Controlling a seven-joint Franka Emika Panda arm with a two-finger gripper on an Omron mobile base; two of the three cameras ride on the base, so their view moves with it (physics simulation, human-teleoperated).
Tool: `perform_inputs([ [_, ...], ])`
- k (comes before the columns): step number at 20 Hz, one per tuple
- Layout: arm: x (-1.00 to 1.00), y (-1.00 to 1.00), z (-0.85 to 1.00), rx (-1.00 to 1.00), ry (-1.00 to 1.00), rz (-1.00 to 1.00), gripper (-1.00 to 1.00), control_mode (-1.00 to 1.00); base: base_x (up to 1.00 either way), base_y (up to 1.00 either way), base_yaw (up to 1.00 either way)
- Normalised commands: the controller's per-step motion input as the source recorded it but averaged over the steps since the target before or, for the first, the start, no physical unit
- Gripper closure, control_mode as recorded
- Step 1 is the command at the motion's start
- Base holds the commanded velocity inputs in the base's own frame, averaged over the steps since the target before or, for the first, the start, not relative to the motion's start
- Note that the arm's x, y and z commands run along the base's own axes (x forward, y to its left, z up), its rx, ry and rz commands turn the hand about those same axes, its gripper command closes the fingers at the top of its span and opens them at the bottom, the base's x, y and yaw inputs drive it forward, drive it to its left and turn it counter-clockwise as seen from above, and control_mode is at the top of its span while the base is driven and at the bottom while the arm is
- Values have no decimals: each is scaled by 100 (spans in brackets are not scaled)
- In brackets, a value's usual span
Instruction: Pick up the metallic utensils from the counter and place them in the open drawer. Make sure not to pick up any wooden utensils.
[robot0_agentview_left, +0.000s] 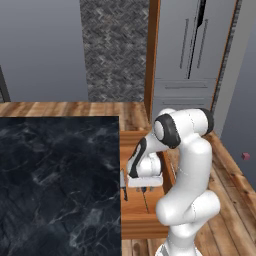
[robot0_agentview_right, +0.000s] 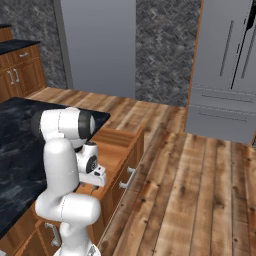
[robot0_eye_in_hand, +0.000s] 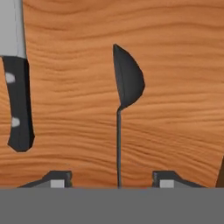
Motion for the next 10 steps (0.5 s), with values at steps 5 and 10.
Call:
perform_inputs([
  [5,0,-3,61,0,1,1,-100,-100,0,0,0],
  [10,0,0,93,0,0,0,-100,-100,0,0,0],
])
